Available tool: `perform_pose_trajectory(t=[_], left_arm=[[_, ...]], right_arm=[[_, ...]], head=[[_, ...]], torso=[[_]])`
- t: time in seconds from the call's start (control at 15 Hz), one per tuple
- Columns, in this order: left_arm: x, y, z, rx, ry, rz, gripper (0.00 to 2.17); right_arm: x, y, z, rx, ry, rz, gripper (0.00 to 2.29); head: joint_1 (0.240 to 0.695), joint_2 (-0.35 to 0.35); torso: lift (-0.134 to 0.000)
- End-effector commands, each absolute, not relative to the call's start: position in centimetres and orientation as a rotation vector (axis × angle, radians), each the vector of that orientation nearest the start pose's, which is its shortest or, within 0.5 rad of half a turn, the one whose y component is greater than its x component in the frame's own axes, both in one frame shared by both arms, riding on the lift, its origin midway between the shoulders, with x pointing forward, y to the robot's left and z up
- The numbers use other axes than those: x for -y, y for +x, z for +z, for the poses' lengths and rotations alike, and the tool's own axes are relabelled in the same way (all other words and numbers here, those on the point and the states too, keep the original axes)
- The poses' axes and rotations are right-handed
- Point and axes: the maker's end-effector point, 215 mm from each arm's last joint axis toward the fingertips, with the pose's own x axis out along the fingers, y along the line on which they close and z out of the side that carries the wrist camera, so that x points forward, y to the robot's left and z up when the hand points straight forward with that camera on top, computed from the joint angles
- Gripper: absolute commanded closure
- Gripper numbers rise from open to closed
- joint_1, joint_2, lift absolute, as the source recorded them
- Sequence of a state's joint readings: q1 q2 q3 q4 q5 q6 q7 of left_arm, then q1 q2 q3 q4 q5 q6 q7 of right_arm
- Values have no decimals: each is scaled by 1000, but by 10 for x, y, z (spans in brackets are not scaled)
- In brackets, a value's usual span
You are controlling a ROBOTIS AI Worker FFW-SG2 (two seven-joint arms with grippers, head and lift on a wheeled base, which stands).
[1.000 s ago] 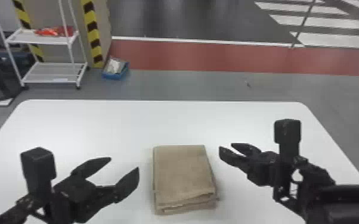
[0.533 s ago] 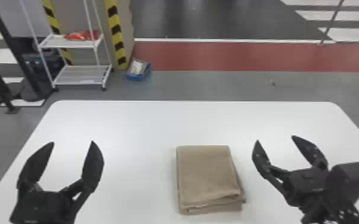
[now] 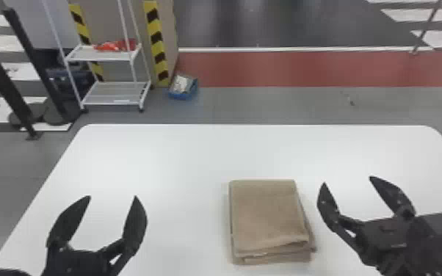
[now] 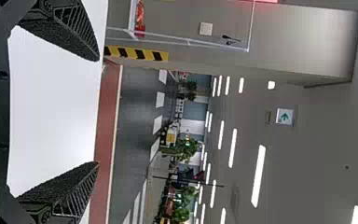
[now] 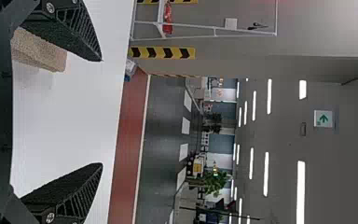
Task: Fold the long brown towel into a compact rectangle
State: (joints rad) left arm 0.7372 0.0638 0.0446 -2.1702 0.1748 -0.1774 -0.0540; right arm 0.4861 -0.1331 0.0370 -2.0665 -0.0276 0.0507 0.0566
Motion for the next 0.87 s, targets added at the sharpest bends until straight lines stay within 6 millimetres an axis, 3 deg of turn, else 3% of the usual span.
perform_pose_trajectory(t=[0.0, 0.2, 0.8], left_arm=[[-246, 377, -315, 27, -85, -32, 93], [-249, 377, -311, 32, -81, -23, 93], [-250, 378, -307, 26, -67, -28, 93]], right_arm=[[205, 448, -340, -49, -81, 156, 90], [207, 444, -331, -18, -87, 156, 90], [207, 443, -332, -23, -84, 152, 90]], head=[[695, 54], [695, 58], [695, 59]], torso=[[-124], [-124], [-124]])
